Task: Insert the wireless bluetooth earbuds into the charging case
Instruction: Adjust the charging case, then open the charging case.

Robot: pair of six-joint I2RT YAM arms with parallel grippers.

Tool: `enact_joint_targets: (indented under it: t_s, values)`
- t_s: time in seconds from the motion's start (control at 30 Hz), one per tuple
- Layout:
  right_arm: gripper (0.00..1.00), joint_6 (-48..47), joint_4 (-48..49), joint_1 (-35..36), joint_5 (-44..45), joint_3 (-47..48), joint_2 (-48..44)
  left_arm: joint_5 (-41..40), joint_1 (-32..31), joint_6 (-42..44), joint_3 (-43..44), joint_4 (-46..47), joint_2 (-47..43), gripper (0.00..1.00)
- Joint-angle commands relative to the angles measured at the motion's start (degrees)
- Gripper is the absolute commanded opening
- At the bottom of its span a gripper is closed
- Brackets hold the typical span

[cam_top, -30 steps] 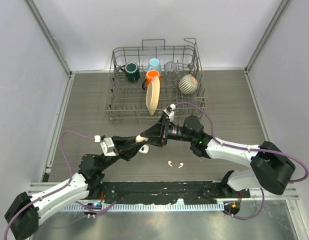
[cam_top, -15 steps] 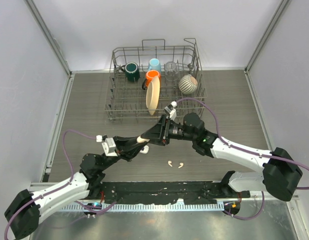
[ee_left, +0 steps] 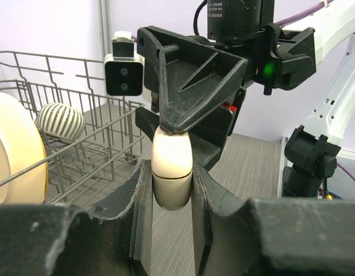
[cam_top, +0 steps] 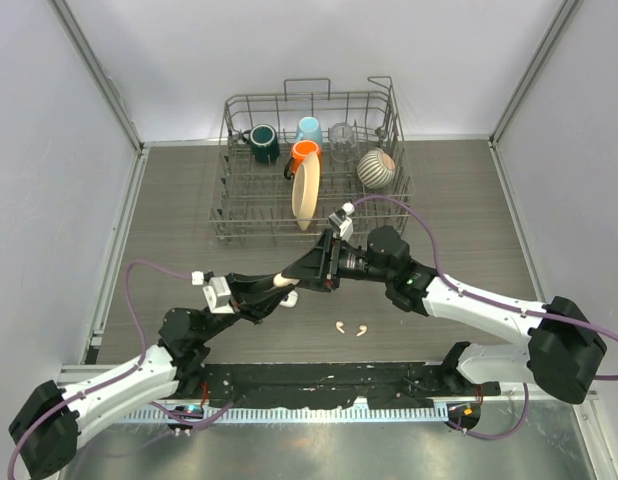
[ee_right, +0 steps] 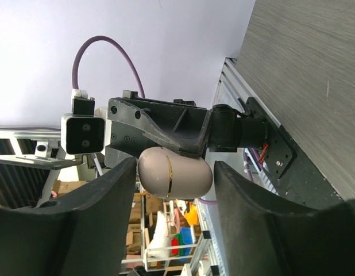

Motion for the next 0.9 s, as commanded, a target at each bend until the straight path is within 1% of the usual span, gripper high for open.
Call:
enact_joint_targets:
  t_s: [0.0,0.03,0.2,0.33,0.47,0.6,0.8,0.87]
  values:
    - [0.64,-4.5,0.0,-0.2,1.3,1.6,-3.1,-0.5,0.0,1.6,0.0,0.6,-2.2,0.00]
    - [0.65,-5.5,-2.3,-0.4,1.9,1.9,-3.3,-0.4,0.0,1.6,-0.1,0.3,-2.5,0.00]
    - [0.68,-10.4,-5.8,-0.9,2.6,3.7,-5.4,-0.8,0.0,2.4,-0.2,-3.0,-5.2,0.00]
    - [0.68,-15.3,-9.2,-0.9,1.9,5.4,-6.2,-1.6,0.0,2.7,-0.4,-4.8,-7.6,0.00]
    - [0.68,-17.1,-10.5,-0.8,0.4,6.4,-6.6,-2.2,0.0,3.1,-0.6,-6.1,-8.9,0.00]
    - [0.68,-18.7,-11.9,-0.6,-0.6,7.5,-6.5,-2.9,0.0,3.1,-0.5,-6.2,-9.1,0.00]
    - [0.68,-25.3,-22.3,-0.3,0.6,11.9,-5.9,-4.2,0.0,2.8,-0.9,-4.0,-7.8,0.00]
    - [0.69,-26.0,-23.5,-0.4,1.2,12.6,-5.8,-4.2,0.0,2.7,-0.9,-3.2,-7.2,0.00]
